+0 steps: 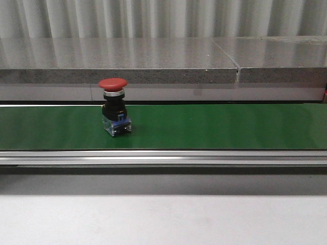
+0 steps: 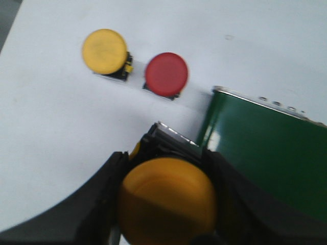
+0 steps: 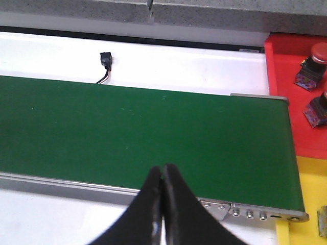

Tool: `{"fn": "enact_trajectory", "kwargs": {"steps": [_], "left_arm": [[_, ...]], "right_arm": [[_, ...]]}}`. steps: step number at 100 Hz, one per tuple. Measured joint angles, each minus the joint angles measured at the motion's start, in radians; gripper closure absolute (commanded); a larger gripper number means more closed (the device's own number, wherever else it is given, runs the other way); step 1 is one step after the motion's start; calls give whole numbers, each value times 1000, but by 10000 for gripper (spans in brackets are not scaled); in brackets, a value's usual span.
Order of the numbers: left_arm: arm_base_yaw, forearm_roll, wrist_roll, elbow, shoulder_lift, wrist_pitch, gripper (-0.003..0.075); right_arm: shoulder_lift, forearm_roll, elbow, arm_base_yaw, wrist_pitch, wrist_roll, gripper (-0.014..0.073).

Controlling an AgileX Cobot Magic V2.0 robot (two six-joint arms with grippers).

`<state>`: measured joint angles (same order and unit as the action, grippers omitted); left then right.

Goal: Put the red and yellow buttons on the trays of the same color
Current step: 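Carry the yellow button onto the green belt and open the left gripper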

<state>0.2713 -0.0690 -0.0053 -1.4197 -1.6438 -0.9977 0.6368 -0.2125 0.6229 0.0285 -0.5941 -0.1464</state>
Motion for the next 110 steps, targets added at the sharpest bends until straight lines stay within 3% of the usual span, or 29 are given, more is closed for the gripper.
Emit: {"fn": "enact_trajectory", "kwargs": {"steps": [37, 81, 91, 110], "left_arm": [[-200, -2, 0, 110, 63, 1, 740], [-220, 1, 0, 229, 63, 95, 731], [-220, 1, 0, 229, 63, 106, 647], [-220, 1, 0, 229, 63, 107, 304]], "right_arm": [[0, 0, 0, 0, 0, 0, 710], [0, 0, 0, 0, 0, 0, 710], [0, 0, 0, 0, 0, 0, 710], [0, 0, 0, 0, 0, 0, 710]]}}
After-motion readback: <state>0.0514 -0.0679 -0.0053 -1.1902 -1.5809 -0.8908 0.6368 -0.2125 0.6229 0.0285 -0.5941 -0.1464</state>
